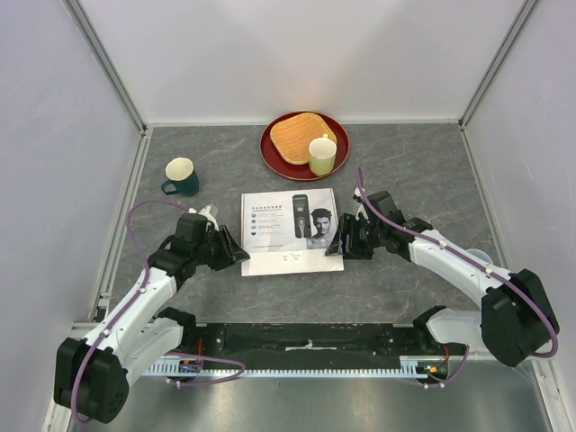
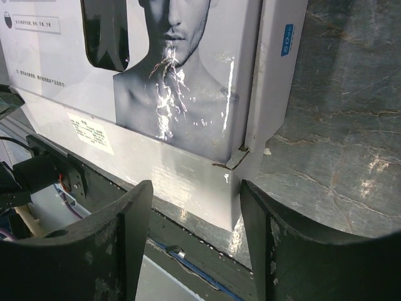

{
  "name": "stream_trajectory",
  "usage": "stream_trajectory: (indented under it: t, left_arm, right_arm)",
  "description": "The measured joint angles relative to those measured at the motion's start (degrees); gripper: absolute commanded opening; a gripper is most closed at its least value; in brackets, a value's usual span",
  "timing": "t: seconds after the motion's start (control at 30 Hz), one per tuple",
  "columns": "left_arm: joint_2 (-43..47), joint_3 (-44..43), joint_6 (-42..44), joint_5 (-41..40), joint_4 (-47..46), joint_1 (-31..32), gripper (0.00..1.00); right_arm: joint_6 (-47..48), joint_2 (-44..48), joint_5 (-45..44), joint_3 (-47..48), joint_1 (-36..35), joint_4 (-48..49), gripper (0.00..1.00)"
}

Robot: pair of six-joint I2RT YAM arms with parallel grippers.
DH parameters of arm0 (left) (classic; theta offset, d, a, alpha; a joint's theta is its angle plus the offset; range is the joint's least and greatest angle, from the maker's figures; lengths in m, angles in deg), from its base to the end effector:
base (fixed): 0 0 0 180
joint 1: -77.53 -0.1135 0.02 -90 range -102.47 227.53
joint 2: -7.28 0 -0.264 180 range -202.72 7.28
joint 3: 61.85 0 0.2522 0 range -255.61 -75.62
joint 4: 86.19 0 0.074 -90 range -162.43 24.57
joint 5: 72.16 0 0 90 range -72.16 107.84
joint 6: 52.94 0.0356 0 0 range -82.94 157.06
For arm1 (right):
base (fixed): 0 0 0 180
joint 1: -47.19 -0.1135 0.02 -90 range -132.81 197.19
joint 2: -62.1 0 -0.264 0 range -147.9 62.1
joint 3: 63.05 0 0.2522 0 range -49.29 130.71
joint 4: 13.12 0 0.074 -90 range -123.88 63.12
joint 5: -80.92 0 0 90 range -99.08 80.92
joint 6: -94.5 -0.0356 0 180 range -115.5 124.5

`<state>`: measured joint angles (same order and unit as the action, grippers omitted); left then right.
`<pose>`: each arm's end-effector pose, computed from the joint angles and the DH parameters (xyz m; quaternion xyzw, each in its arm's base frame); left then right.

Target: Sort the hair-cutting tools

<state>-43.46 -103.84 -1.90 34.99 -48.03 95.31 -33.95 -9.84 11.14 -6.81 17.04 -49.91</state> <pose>0.1644 -0.0637 0.2007 -0.1152 0.9141 -0.2946 0.2536 0.2068 0.1344 0.2110 0.0112 0.9338 0.3157 0.1678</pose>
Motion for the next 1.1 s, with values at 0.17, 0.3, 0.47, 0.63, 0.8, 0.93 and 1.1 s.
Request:
stream_trajectory:
  t: [0.17,0.3,0.47,0.63,0.8,0.93,1.1]
  left_arm:
    - [0.0,0.0,0.0,-0.1,0.0,0.1,0.38]
    - [0.0,0.0,0.0,-0.2,0.0,0.1,0.38]
    - [0.0,0.0,0.0,-0.3,0.0,0.3,0.32]
    - [0.0,0.0,0.0,-0.6,0.3,0.5,0.31]
    - [-0.1,0.0,0.0,-1.1,0.4,0.8,0.3]
    - [-0.5,0.0,0.0,-1.9,0.4,1.5,0.28]
    - [-1.0,0.7,-0.1,-3.4,-0.2,2.3,0.26]
  right_arm:
    - [-0.2,0.0,-0.2,0.0,0.0,0.0,0.65]
    - [0.1,0.0,-0.6,0.0,0.0,0.0,0.65]
    - [0.6,0.0,-1.1,0.0,0.0,0.0,0.57]
    - [1.0,-0.8,-1.7,-0.1,0.0,0.0,0.54]
    - [1.0,-2.1,-2.0,-1.2,0.0,1.4,0.53]
    - [1.0,-3.0,-2.3,-2.0,0.0,2.7,0.53]
    - [1.0,-4.2,-2.6,-3.3,0.0,4.7,0.53]
